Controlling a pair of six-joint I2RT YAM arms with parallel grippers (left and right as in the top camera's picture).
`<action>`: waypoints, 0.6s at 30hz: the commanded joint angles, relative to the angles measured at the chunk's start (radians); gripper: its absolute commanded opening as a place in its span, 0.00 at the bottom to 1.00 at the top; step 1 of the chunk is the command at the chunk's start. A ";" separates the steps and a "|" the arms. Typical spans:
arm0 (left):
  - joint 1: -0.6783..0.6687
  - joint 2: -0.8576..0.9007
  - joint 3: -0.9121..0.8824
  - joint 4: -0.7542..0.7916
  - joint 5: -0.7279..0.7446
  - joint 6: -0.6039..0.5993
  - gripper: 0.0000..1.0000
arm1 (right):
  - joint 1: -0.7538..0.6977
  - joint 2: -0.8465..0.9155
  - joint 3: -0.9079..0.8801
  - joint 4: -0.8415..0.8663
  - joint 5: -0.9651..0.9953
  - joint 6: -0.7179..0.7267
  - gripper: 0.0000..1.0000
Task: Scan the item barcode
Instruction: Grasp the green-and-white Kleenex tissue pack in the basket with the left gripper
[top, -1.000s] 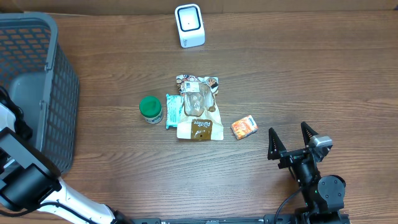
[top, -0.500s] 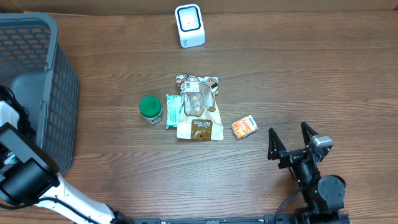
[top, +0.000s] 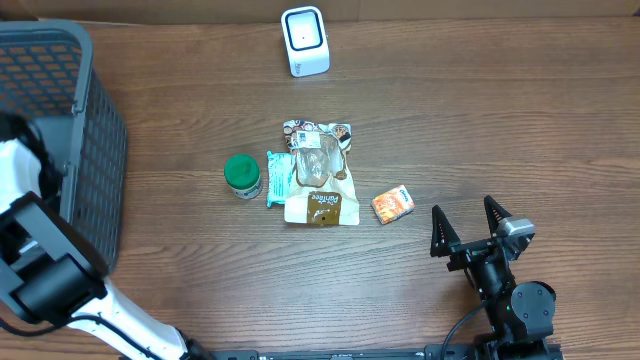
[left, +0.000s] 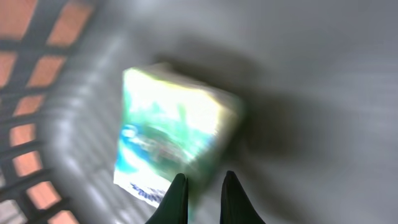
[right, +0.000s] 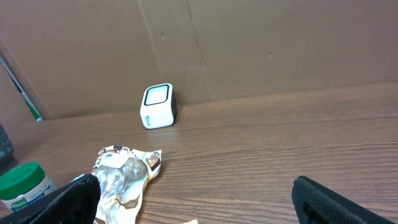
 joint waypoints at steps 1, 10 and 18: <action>-0.034 -0.110 0.042 0.000 0.136 0.022 0.04 | -0.003 -0.003 -0.011 0.004 0.008 -0.005 1.00; -0.026 -0.120 0.022 -0.017 0.074 0.072 0.36 | -0.003 -0.003 -0.011 0.004 0.008 -0.005 1.00; 0.079 -0.113 -0.086 0.045 0.043 0.072 0.54 | -0.003 -0.003 -0.011 0.004 0.008 -0.005 1.00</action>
